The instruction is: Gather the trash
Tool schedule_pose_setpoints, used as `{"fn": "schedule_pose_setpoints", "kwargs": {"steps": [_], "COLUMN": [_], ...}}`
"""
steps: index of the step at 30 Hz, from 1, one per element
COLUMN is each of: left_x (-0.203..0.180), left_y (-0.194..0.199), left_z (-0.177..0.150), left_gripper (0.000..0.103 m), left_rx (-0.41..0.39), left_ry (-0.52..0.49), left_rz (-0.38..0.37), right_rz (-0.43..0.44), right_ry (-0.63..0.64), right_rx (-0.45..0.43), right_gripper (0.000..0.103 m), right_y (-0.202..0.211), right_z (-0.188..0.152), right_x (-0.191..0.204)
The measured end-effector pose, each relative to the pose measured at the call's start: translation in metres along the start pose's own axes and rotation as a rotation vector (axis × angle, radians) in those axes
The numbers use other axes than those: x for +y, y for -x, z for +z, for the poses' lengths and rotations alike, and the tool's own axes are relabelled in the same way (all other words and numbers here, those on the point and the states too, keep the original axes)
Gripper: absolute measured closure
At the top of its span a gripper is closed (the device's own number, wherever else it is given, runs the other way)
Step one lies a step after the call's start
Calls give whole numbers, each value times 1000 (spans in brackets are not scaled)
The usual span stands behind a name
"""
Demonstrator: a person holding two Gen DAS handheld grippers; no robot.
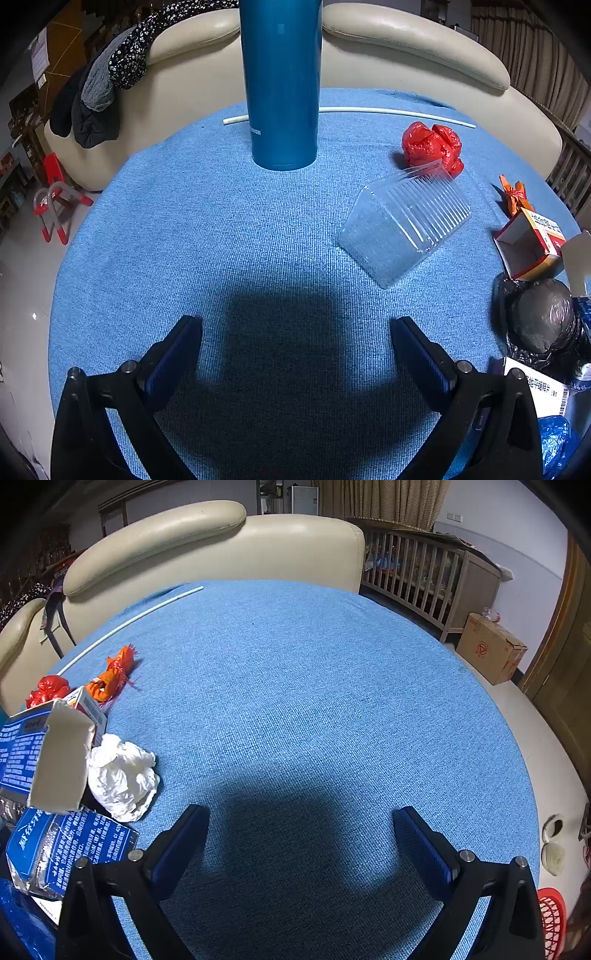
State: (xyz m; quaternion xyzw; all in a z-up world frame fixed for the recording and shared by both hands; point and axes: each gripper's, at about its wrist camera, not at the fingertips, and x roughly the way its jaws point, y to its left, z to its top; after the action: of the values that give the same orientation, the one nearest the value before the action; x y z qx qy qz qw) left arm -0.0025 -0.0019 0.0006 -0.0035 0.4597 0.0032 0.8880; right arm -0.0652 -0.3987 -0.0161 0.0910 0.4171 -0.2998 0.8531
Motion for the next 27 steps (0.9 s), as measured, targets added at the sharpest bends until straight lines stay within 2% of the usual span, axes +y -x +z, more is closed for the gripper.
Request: {"fn": "schedule_pose_setpoints", "kwargs": {"steps": [14, 17, 21, 27], "left_x": [0, 0, 1, 2], "left_y": [0, 0, 0, 2], "left_z": [1, 1, 1, 0], "left_gripper": [0, 0, 0, 0], "left_rx": [2, 2, 2, 22], "left_ry": [1, 1, 1, -26], "left_rz": [-2, -2, -2, -23], "right_rz": [2, 23, 9, 64], "right_ry": [3, 26, 22, 8], "right_rx": [1, 58, -7, -89], "right_gripper": [0, 0, 0, 0], "right_y": [0, 5, 42, 101], "right_z": [1, -1, -11, -26], "right_x": [1, -3, -19, -45]}}
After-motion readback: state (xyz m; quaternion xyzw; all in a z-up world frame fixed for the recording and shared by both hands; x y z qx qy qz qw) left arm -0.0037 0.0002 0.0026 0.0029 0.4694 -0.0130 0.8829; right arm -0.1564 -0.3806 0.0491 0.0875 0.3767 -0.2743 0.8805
